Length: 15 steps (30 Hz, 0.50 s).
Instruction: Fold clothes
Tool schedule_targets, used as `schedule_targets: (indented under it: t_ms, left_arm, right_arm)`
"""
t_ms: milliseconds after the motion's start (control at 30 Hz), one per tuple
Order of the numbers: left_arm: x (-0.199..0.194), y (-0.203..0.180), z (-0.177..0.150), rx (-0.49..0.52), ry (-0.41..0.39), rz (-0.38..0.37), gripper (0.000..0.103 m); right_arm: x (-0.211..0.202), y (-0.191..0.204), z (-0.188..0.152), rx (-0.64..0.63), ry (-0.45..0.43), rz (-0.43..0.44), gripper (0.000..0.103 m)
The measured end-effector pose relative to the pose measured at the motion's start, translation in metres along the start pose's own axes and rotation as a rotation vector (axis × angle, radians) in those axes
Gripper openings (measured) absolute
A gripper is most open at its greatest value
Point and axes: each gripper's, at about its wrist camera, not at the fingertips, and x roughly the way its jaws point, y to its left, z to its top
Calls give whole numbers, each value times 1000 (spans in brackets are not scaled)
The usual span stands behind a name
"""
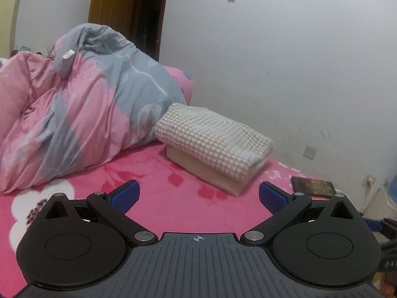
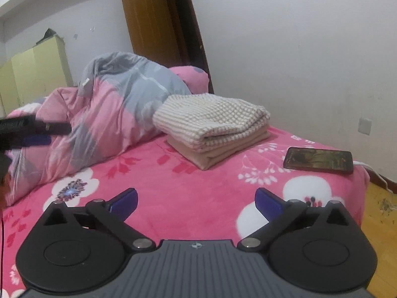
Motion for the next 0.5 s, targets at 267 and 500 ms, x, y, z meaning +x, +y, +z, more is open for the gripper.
schedule_targets:
  t_ms: [267,500]
  left_arm:
    - [-31,-17,-33,46,31,69,103]
    - [-45,-18,-35,-11,3,105,103]
  right_arm:
    - [-19,41,-10,-43,1,-51,103]
    - [-28,73,-14,-134,-23,-112,103]
